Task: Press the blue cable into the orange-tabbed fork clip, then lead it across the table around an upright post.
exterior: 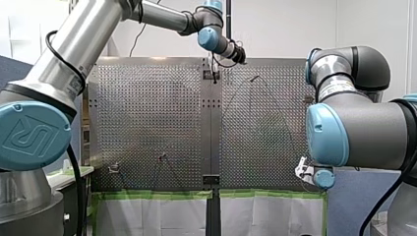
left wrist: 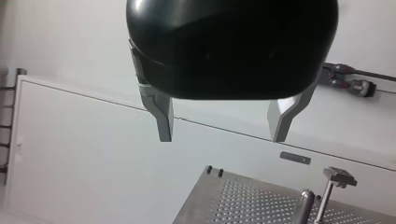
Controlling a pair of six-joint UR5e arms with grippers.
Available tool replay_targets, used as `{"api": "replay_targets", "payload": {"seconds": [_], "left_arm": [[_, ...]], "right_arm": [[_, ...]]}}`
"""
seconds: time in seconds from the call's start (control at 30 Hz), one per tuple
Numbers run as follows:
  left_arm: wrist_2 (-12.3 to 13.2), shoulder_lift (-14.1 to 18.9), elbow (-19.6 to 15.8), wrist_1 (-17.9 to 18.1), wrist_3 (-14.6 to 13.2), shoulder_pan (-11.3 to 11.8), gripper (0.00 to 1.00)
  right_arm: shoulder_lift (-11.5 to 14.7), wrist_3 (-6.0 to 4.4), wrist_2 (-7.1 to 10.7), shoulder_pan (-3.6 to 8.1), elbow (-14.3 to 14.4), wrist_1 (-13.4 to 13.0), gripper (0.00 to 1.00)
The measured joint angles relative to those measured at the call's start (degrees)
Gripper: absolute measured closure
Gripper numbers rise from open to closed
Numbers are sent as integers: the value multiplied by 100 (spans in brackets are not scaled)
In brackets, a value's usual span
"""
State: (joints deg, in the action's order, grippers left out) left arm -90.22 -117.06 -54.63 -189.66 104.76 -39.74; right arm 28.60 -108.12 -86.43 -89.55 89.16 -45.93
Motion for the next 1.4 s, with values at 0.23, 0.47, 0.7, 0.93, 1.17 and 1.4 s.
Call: {"api": "replay_targets", "payload": {"seconds": [0.23,0.47,0.7,0.93,1.17,1.4], "left_arm": [[-220,-305,332,-321,-320,-125,0],[-552,-642,618,-660,-659,-122,0],[-652,-771,665,-784,-989,-108,0],[-621,-772,810,-633,-1347,-147,0],[-609,-776,905,-554,-1477,-183,0],[-606,-776,911,-562,-1460,-192,0]], "right_arm": [[0,0,6,-11,1,3,100],[0,-1,9,-12,0,4,100],[1,0,11,-10,1,4,100],[1,-1,24,-11,0,5,100],[1,0,28,-11,0,5,100],[1,-4,28,-12,-1,5,100]]}}
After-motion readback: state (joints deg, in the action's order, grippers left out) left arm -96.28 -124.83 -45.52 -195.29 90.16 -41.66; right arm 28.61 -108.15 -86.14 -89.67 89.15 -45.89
